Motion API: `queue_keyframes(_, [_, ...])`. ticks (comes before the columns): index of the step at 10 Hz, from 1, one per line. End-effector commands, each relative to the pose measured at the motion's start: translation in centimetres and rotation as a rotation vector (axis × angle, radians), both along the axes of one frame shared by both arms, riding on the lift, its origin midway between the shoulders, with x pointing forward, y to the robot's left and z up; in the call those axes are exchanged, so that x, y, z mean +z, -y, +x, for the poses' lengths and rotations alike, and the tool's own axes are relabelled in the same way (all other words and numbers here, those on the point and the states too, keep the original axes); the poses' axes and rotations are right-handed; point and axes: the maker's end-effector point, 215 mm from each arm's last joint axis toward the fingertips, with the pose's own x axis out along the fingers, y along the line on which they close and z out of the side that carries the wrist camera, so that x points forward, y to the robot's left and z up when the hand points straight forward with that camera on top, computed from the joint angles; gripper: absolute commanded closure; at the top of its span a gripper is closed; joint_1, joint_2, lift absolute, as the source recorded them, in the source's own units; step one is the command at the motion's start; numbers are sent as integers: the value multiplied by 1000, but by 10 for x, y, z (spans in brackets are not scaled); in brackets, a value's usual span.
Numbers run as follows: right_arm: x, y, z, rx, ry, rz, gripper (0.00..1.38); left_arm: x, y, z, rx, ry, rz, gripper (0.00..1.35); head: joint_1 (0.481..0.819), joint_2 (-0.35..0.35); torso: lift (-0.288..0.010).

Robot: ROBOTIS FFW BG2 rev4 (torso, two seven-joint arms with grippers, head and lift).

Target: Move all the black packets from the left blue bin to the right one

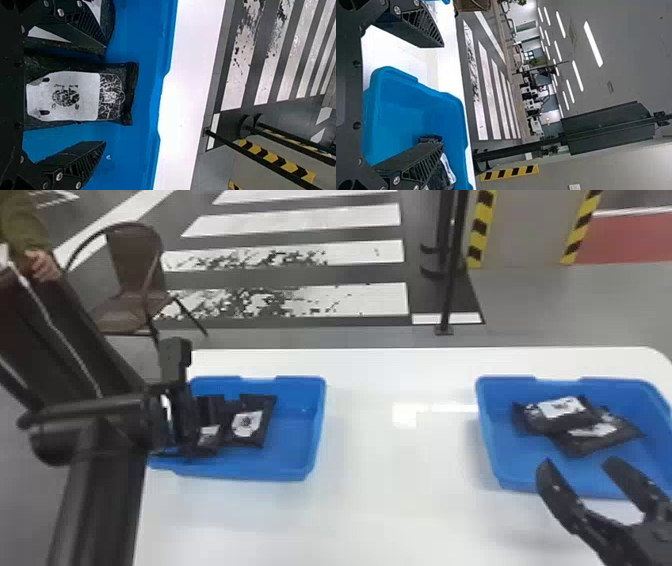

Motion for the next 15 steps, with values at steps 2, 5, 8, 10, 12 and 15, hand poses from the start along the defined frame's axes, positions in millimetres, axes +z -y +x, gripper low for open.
queue_keyframes(2, [-4,-1,0,2,-11,12,134,-12,8,-4,-7,-48,-17,176,695,136,-140])
queue_keyframes(5, [-13,-5,1,9,-31,35,134,-38,27,-7,-37,-138,-70,219,695,122,-140])
queue_keyframes(8, [-19,-8,0,12,-47,64,134,-45,33,-13,-55,-140,-101,1013,695,112,-140])
queue_keyframes(10, [-18,-9,-1,17,-45,68,134,-44,44,-11,-95,-91,-123,1177,695,108,-140])
queue_keyframes(12, [-11,-11,0,28,-32,71,134,-21,58,-16,-144,-9,-132,1177,695,99,-140])
queue_keyframes(15, [14,-35,3,101,1,118,134,38,103,-57,-261,134,-152,1176,695,72,-140])
